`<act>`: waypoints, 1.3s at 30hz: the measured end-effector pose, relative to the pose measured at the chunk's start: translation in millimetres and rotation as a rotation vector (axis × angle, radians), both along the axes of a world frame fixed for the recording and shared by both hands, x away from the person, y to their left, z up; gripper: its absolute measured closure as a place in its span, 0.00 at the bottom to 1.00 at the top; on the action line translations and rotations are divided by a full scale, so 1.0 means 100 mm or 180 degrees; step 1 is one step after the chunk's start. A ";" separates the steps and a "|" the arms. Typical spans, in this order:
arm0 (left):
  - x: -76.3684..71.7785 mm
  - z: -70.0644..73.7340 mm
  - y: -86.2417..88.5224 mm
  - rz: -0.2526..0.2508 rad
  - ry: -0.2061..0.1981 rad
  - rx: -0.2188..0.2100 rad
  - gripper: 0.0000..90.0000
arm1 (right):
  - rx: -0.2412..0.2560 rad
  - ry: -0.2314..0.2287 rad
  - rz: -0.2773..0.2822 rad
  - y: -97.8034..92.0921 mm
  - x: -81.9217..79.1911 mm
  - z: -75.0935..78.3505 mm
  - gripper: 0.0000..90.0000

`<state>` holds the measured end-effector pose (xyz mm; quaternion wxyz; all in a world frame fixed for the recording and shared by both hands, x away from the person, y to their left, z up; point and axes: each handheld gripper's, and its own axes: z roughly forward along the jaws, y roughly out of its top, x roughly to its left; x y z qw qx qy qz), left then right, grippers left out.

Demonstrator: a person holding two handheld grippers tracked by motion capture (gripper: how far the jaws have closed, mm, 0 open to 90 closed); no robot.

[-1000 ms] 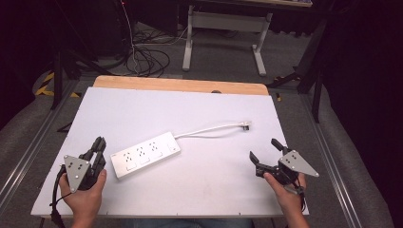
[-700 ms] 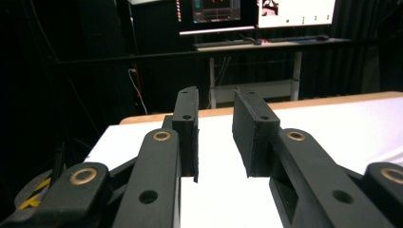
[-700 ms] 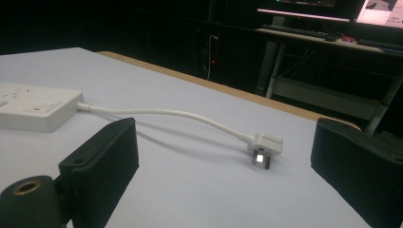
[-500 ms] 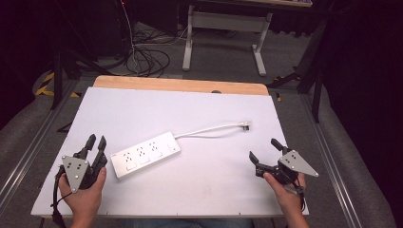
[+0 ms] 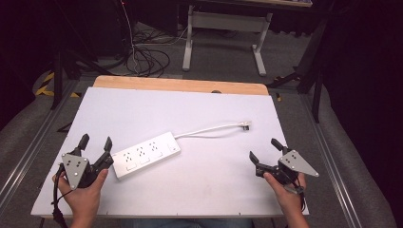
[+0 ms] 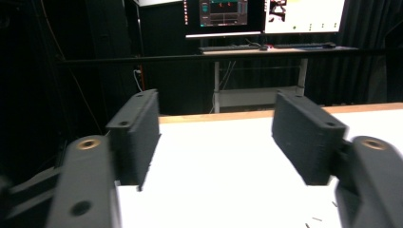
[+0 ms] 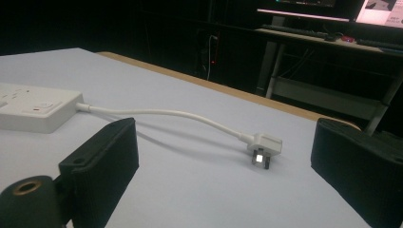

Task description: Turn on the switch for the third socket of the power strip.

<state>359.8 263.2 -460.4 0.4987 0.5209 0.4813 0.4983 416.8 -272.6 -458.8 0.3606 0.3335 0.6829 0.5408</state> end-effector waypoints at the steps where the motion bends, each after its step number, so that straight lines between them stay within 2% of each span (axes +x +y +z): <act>1: 0.00 0.00 0.00 -0.0013 0.0002 -0.0008 0.35 | -0.0003 -0.0001 0.0001 0.00 0.00 0.00 0.10; 6: 0.00 0.01 0.01 -0.0053 0.0029 -0.0019 0.26 | -0.0005 0.0001 0.0001 0.00 0.00 0.00 0.10; 11: 0.01 0.01 0.01 -0.0119 0.0003 -0.0139 0.22 | 0.0002 0.0001 0.0003 0.00 0.00 0.00 0.10; 14: 0.02 0.01 0.02 -0.0106 -0.0009 -0.0120 0.19 | 0.0003 -0.0002 0.0003 0.00 0.00 0.00 0.10; 17: 0.03 0.01 0.02 -0.0056 0.0016 -0.0097 0.11 | -0.0001 -0.0003 0.0005 0.00 0.00 0.00 0.10; 18: 0.03 0.01 0.02 -0.0008 0.0009 -0.0091 0.00 | 0.0003 -0.0005 0.0004 0.00 0.00 0.00 0.10; 20: 0.03 0.01 0.01 0.0044 -0.0041 -0.0087 0.01 | 0.0002 -0.0007 0.0003 0.00 0.00 0.00 0.10; 39: 0.03 0.00 0.00 -0.0004 -0.0001 -0.0058 0.00 | 0.0005 -0.0014 0.0003 0.00 0.00 0.00 0.10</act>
